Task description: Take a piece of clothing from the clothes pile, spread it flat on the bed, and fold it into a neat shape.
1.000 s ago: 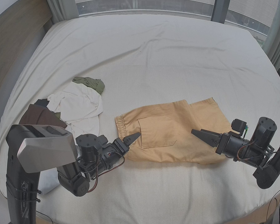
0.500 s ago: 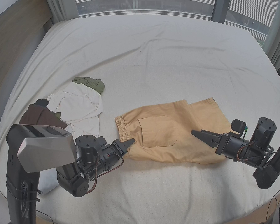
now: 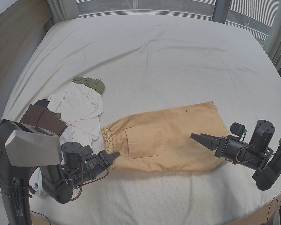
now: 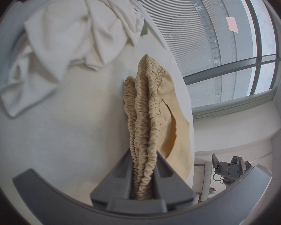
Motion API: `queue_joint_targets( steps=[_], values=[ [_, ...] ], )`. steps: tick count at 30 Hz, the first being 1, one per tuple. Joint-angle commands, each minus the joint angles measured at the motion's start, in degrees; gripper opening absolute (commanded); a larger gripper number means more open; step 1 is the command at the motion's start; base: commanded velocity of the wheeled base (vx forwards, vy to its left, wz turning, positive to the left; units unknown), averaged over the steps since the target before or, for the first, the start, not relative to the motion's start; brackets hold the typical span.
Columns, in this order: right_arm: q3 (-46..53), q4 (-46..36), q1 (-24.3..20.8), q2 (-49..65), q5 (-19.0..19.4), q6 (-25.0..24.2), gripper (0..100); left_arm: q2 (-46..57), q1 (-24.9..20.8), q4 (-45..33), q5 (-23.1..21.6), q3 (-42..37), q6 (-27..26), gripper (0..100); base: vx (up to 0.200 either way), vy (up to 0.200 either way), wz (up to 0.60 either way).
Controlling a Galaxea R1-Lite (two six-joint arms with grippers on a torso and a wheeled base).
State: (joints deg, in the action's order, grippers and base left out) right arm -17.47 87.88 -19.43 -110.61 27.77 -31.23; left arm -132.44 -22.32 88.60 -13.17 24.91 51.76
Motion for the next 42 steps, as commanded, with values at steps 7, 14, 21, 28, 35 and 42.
queue_joint_targets(
  steps=[7, 14, 21, 28, 35, 42],
  values=[
    [0.8, 0.0, -0.4, -2.1, 0.0, 0.2, 100, 7.2, 3.3, 0.0, -1.8, -6.7, -1.1, 0, 0.0, 0.0, 0.0],
    [0.9, 0.0, -0.5, -2.1, 0.0, 0.2, 100, 7.6, 6.7, 0.1, -2.0, -9.4, -4.4, 0, 0.0, 0.0, 0.0],
    [0.9, 0.0, -1.4, -2.2, -0.2, 0.2, 100, 9.3, 6.9, 0.1, -3.9, -10.3, -4.6, 0, 0.0, 0.0, 0.0],
    [0.9, 0.0, -1.4, -1.6, -0.2, 0.1, 100, 10.7, 3.0, 0.0, -3.4, -7.2, -4.8, 0, 0.0, 0.0, 0.0],
    [0.3, 0.0, -0.8, 1.1, 0.2, -0.1, 100, 10.9, -2.7, 0.0, -2.5, -3.5, -4.7, 0, 0.0, 0.0, 0.0],
    [-0.1, 0.0, -0.1, 2.3, 0.1, -0.1, 100, 10.6, -7.6, -0.1, -1.3, 0.1, -4.6, 0, 0.0, 0.0, 0.0]
  ],
)
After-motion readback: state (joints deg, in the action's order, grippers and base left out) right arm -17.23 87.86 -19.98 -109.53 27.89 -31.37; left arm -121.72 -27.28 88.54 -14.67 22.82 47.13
